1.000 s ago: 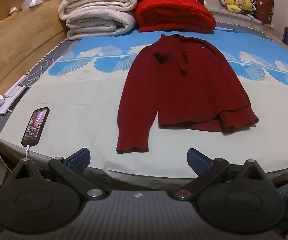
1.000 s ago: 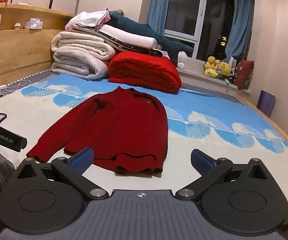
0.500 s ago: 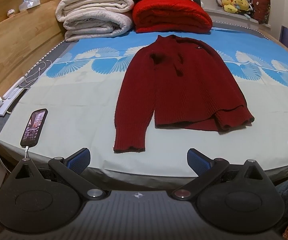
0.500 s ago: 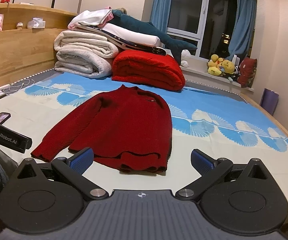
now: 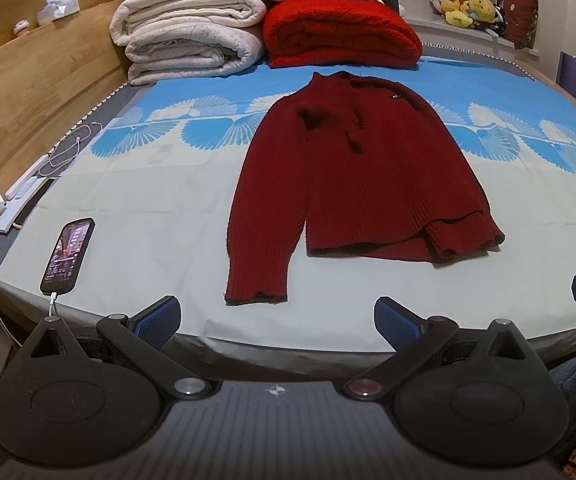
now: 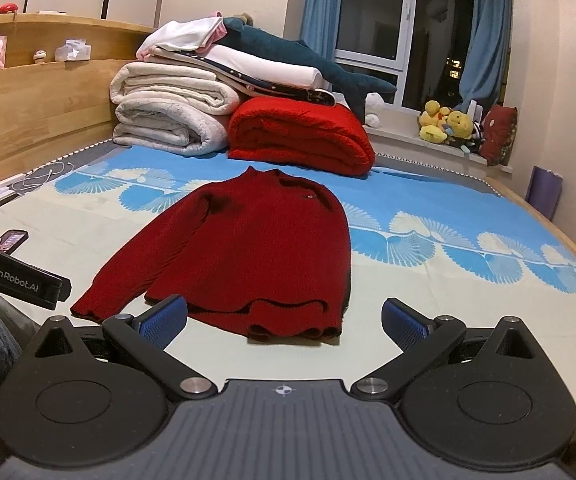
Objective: Fold small clothes
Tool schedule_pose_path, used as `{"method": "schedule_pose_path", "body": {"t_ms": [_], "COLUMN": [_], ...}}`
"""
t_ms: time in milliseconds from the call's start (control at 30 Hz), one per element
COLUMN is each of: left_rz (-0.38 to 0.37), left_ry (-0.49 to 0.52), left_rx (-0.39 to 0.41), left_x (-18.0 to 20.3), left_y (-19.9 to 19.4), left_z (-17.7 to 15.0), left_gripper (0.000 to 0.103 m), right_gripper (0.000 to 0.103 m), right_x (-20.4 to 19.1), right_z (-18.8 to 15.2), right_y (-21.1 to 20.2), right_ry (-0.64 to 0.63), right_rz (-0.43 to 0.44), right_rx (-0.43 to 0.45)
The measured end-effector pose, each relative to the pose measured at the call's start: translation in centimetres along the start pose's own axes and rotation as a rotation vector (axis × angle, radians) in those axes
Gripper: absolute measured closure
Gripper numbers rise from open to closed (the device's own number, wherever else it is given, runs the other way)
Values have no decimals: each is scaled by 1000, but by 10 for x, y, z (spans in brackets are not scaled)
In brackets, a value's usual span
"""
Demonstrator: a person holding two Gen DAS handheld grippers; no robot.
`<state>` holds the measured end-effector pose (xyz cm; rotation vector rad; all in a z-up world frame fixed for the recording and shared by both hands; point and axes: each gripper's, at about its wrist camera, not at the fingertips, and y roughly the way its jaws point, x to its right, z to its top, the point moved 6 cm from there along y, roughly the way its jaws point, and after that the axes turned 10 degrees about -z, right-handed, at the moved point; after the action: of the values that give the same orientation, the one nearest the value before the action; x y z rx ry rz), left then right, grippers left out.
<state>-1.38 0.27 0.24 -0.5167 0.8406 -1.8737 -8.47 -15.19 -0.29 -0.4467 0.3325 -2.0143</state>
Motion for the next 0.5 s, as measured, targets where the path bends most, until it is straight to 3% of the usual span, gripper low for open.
{"method": "schedule_pose_path", "body": {"t_ms": [500], "left_rz": [-6], "left_ry": [-3], "left_rx": [0], "left_x": [5], "left_y": [4], "left_z": [-7], "left_gripper": [0], "right_gripper": [1], "right_x": [-5], "right_z": [-3], "right_y": [-2], "right_ry": [-2], "right_rz": [2], "right_rx": [-8]}}
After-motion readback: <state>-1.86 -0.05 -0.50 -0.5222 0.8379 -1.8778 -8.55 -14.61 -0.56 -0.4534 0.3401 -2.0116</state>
